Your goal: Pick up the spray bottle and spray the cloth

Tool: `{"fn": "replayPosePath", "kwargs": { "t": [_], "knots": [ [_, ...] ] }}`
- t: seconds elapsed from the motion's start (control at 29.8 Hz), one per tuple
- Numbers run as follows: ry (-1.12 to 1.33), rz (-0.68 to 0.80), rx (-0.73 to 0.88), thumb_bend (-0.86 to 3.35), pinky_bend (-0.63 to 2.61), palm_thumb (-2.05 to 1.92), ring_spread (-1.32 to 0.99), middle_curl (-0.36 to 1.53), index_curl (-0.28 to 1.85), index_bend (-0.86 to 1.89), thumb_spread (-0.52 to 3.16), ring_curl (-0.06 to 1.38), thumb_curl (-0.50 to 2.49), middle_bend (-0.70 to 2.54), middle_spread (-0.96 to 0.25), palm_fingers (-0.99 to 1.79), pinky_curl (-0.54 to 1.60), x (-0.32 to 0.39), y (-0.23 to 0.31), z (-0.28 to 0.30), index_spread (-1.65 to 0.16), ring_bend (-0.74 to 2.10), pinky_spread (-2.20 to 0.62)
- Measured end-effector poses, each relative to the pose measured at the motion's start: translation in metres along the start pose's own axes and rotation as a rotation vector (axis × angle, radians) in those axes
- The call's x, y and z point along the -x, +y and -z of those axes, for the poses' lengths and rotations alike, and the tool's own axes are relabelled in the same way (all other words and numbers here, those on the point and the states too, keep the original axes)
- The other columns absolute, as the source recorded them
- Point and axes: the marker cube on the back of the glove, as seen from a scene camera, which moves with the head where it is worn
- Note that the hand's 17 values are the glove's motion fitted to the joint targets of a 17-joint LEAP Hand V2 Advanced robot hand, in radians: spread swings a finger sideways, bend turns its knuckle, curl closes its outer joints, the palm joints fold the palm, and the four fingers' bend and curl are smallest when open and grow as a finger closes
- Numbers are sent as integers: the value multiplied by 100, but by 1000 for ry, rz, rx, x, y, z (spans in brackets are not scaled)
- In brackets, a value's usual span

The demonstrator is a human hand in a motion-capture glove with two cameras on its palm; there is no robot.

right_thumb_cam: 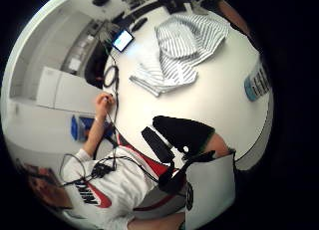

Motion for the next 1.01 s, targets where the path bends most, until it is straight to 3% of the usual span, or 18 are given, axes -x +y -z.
{"fn": "replayPosePath", "kwargs": {
  "t": [0.2, 0.34, 0.54, 0.74, 1.01],
  "knots": [
    [-199, -123, -343, -3, 47, 45, 2, 32, 21, 13, 103, 29, 24, 28, -3, 57, 32, -57, -9, 97, -38, 39, 17],
    [-437, -171, -494, -2, 45, 46, 1, 34, 21, 11, 100, 30, 25, 30, -3, 60, 32, -96, -19, 128, -38, 40, 16],
    [-696, -155, -439, -2, 46, 47, 0, 35, 20, 8, 97, 31, 27, 30, -4, 61, 33, -121, -45, 105, -37, 42, 15],
    [-949, -41, -396, -3, 49, 48, -1, 36, 18, 8, 94, 32, 28, 29, -4, 56, 35, -134, -73, 71, -37, 42, 16],
    [-1030, -22, -372, -3, 50, 50, -2, 37, 17, 8, 91, 33, 29, 30, -5, 55, 35, -127, -85, 39, -37, 42, 18]
  ]
}}
